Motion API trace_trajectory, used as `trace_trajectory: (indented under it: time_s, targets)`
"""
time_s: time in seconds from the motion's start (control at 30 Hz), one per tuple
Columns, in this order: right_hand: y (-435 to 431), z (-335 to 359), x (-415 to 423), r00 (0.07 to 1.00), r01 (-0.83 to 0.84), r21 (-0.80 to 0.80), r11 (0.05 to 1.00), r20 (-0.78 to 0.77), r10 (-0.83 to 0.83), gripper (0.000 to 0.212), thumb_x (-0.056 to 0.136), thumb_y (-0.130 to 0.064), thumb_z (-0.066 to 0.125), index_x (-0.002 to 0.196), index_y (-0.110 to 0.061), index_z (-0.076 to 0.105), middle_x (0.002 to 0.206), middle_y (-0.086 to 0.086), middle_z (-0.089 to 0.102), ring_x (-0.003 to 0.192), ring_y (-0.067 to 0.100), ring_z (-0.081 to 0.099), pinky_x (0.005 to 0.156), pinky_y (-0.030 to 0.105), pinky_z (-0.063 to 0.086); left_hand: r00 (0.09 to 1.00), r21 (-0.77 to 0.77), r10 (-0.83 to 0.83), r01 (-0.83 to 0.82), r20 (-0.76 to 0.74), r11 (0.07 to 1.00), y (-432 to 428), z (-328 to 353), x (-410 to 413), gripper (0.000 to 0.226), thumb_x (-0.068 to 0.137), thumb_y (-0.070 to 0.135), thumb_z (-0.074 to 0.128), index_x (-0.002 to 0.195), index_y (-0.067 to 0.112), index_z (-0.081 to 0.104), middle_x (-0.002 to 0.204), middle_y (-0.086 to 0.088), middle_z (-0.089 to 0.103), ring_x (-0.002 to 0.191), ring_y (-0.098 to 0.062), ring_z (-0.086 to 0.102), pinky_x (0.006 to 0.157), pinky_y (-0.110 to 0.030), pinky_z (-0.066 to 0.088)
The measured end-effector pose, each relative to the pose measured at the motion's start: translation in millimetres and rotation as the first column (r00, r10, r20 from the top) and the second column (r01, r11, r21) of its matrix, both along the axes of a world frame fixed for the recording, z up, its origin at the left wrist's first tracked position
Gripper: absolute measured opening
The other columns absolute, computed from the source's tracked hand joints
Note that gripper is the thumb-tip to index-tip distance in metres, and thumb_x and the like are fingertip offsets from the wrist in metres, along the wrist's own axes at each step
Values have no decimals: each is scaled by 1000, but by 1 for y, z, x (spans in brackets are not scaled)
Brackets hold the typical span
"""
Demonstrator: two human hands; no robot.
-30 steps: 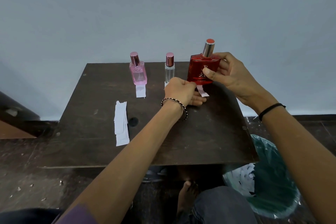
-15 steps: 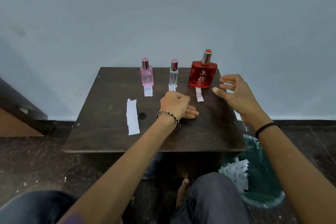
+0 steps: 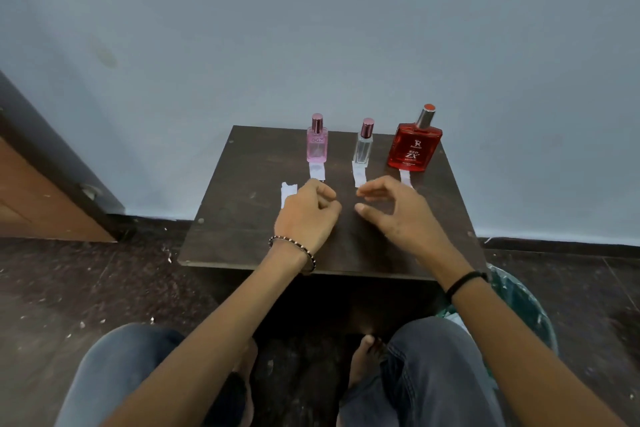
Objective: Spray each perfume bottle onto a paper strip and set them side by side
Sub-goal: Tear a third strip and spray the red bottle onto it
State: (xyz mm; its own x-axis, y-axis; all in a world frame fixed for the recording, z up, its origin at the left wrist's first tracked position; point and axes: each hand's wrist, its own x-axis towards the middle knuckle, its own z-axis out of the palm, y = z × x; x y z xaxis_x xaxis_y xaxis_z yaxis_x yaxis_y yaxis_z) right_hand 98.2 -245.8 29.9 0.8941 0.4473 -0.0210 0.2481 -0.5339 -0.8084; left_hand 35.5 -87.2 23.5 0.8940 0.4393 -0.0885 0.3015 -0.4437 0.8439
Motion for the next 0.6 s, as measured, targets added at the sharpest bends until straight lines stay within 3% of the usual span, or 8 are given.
trace_trajectory:
  time_s: [0.1,0.2,0.33,0.6]
  targets:
    - [29,-1,-18,993,-111,-70,991,41,114,26,93,-22,71,118,-25,66,118,-15,63,102,-3,60,84,11,48,999,344,2,-19,51,939,25,-8,-17,14,89,23,64,103,25,63,94,11,71,101,-15,61,81,-32,49]
    - [53,-14,-33,965,-188,-128,974,162,208,32,95,-18,66,127,-19,65,134,-5,65,125,10,57,106,24,44,999,533,-46,39,1,845,45,-19,-28,29,91,31,63,120,28,63,127,8,66,129,-15,51,96,-32,34]
    - [72,-35,-47,933,-255,-207,945,204,296,43,104,-18,51,146,-15,50,154,2,50,150,17,33,122,42,29,989,560,-115,146,-90,816,61,-36,-37,43,99,39,52,141,29,52,154,12,45,150,-9,26,117,-36,20]
    - [95,-44,-59,892,-280,-363,889,243,381,47,108,-23,37,155,-15,35,166,2,28,157,14,10,126,35,10,991,651,-99,136,-94,746,90,-40,-50,45,101,42,48,142,26,54,157,10,41,154,-10,17,122,-41,14]
